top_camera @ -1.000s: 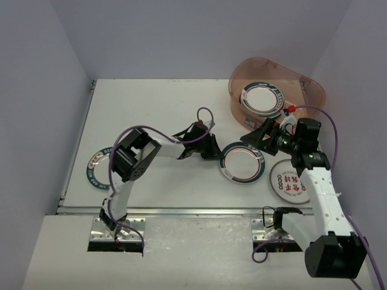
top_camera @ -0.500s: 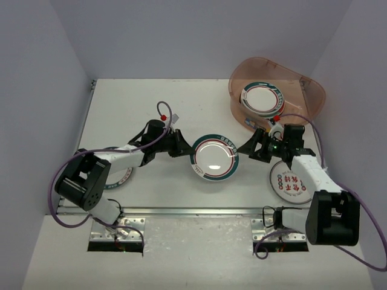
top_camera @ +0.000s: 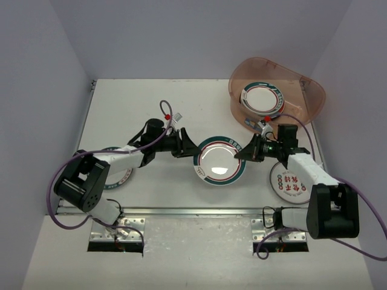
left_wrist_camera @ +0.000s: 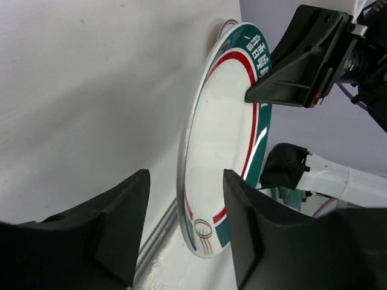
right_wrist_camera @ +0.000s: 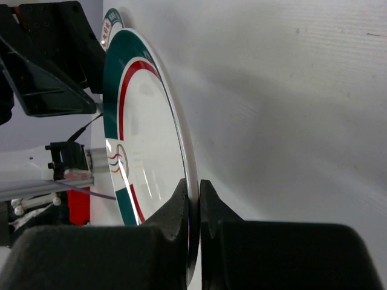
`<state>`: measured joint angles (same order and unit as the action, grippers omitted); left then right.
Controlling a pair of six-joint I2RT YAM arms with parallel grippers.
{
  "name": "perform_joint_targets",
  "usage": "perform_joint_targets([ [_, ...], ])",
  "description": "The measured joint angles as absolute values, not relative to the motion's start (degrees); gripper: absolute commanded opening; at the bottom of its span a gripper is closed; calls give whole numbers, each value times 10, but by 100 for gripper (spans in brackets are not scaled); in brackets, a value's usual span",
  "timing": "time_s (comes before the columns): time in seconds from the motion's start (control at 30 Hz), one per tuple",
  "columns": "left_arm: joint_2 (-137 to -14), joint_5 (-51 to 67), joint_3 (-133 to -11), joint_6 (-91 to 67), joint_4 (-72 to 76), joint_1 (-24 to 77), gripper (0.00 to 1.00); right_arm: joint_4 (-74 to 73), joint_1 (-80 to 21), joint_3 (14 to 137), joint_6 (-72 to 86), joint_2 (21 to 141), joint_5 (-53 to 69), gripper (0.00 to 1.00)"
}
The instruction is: Place the plates into the plastic bin on the countertop
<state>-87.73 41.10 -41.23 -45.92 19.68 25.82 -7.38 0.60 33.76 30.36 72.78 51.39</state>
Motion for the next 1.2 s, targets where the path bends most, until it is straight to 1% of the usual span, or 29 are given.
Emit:
perform_joint_targets([
  [0.03,-874,403,-418,-455,181,258,100,-74,6,337,306,725,510,0],
  [0.1,-848,344,-440,-439,113,259,100,-76,7,339,325,714,494,0],
  [0.23,-724,174,-473,-402,-30,258,100,-102,33,377,399,671,407,0],
  [0.37,-610,49,-506,-372,-115,258,100,-104,86,473,492,666,286,0],
  [0.5,-537,-42,-517,-340,-189,258,100,-95,107,578,593,726,158,0],
  [0.6,-521,-81,-517,-318,-244,258,100,-84,105,631,668,794,68,0],
  [0.73,-519,-89,-515,-281,-295,258,100,-81,86,653,770,885,-54,0],
  [0.87,-512,-84,-509,-242,-312,258,100,-130,60,713,805,975,-149,0],
  [0.93,-502,-88,-497,-227,-312,258,100,-135,52,749,809,1016,-175,0],
  [0.97,-495,-90,-488,-223,-313,258,100,-135,49,764,810,1031,-183,2],
  [1.0,-489,-90,-481,-218,-314,258,100,-139,47,780,809,1045,-189,12],
  [1.07,-479,-90,-470,-212,-317,258,100,-143,43,809,805,1070,-195,47],
  [1.1,-476,-90,-468,-209,-318,258,100,-143,43,822,800,1082,-195,59],
  [1.13,-475,-90,-467,-208,-318,258,100,-144,43,835,797,1092,-195,66],
  [1.2,-476,-88,-467,-205,-315,258,100,-158,43,860,785,1109,-195,76],
])
